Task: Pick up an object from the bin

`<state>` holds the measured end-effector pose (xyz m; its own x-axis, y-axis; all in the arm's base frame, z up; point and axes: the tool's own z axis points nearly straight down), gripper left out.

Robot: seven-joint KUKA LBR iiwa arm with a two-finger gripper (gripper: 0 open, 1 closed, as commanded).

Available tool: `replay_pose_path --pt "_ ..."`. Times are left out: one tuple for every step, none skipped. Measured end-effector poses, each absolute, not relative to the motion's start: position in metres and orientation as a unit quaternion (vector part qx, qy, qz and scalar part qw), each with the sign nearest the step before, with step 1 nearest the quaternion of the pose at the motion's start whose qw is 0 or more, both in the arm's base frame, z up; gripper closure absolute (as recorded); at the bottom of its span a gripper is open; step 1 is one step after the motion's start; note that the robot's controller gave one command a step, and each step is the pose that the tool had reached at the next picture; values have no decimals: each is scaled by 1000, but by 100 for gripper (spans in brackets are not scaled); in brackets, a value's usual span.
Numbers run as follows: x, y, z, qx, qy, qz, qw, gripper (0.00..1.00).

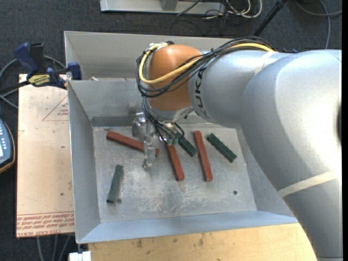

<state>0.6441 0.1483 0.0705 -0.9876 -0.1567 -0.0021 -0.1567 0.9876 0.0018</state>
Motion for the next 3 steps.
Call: replay_pose_path --pt "645 148 71 -77 997 1 2 100" --pt "618 119 184 -56 998 1 5 100" --pt "586 85 262 -6 1000 0 5 100"
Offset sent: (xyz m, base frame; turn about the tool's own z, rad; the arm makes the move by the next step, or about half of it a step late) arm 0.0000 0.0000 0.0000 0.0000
